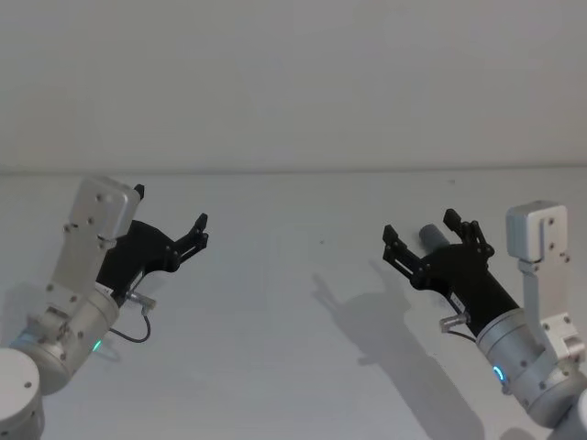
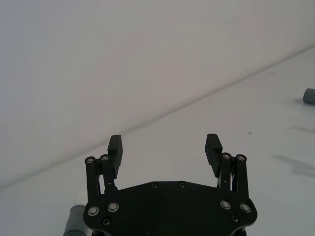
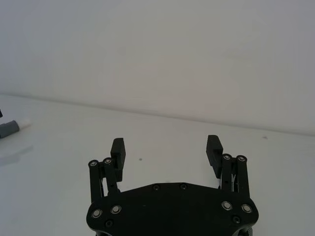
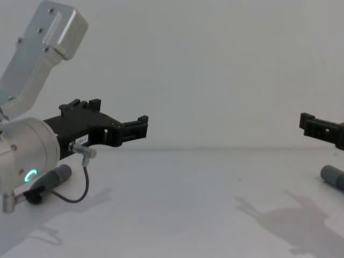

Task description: Use both hands to pick up one end of the pipe from the table, align the ends, and insert them.

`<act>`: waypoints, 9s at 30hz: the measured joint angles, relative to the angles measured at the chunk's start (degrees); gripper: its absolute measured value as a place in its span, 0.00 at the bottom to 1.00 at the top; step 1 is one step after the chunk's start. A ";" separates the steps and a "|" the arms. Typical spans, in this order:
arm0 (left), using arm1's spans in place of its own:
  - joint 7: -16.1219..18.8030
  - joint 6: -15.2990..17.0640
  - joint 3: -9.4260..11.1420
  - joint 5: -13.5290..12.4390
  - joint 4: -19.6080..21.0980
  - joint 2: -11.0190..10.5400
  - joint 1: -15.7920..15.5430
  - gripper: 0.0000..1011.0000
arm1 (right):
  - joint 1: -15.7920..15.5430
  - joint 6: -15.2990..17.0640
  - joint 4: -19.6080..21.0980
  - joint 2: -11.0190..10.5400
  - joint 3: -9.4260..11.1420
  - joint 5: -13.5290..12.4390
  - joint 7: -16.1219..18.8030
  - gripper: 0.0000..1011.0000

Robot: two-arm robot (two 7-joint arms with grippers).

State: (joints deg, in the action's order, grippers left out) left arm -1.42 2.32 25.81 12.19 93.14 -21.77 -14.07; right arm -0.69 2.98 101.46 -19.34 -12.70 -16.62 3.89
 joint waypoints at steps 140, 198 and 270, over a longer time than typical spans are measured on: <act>-3.81 10.20 -1.32 4.03 0.77 0.85 -3.28 0.99 | 31.15 43.96 -28.69 -2.79 -2.50 -4.33 7.19 0.99; -3.81 10.20 -1.32 4.03 0.77 0.85 -3.28 0.99 | 31.64 42.87 -31.49 -1.97 -1.81 -3.44 7.53 0.29; -0.32 26.29 -11.65 6.23 -8.63 2.23 -6.04 0.99 | 31.65 42.92 -31.53 -1.97 -1.82 -3.50 7.57 0.28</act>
State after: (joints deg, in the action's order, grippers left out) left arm -1.75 28.61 14.16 18.43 84.52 -19.54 -20.11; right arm 30.96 45.90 69.93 -21.31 -14.51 -20.12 11.45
